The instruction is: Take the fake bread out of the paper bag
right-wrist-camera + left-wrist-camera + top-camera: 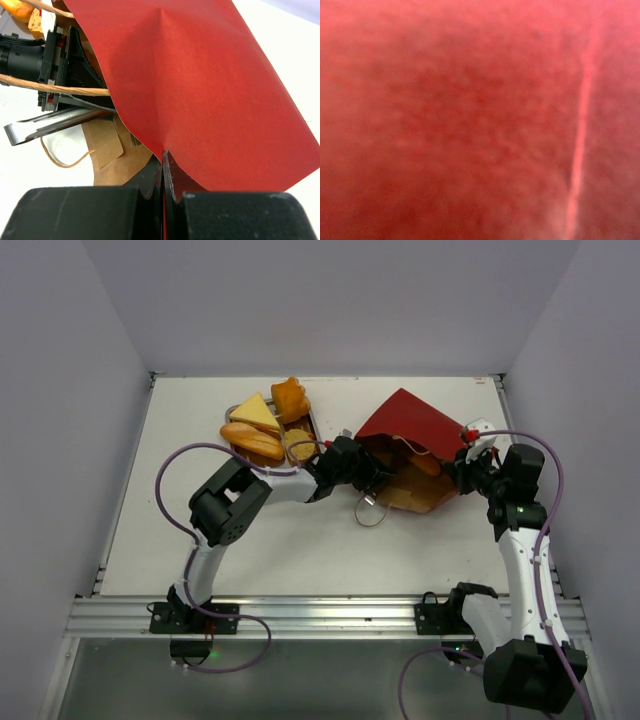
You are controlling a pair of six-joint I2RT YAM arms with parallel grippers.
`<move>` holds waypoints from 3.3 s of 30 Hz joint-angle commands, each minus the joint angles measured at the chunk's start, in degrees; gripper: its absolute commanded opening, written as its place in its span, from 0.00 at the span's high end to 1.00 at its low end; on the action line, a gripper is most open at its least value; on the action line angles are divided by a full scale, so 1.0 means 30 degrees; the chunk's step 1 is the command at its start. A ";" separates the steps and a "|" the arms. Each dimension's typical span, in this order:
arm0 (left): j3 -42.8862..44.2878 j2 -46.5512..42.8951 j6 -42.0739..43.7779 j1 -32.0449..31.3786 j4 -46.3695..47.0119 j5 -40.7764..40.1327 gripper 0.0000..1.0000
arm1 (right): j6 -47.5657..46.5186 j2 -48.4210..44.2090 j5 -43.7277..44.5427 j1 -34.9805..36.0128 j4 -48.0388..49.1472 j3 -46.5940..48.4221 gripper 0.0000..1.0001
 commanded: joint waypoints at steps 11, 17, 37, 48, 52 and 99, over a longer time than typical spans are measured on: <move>-0.1012 -0.1827 0.0246 0.0288 0.2803 0.1254 1.00 | -0.0051 -0.0465 -0.0611 -0.0044 0.0378 -0.0007 1.00; -0.2624 -0.3177 0.0305 0.0259 0.3507 0.1489 1.00 | 0.0007 -0.0522 -0.0640 -0.0073 0.0349 -0.0007 1.00; -0.5904 -0.6635 0.0305 0.0230 0.4943 0.2309 1.00 | -0.0051 -0.0523 -0.0494 -0.0073 0.0378 -0.0066 1.00; -0.8424 -0.9066 0.0246 0.0230 0.5617 0.2660 1.00 | -0.0110 -0.0494 -0.0465 -0.0073 0.0378 -0.0095 1.00; -0.9245 -1.0090 0.0451 0.0230 0.5734 0.3128 1.00 | -0.0110 -0.0523 -0.0465 -0.0102 0.0378 -0.0124 1.00; -1.6336 -3.1890 0.3920 0.3305 -1.1932 0.2373 1.00 | 0.0066 -0.0991 -0.0582 -0.0073 0.0701 -0.0300 1.00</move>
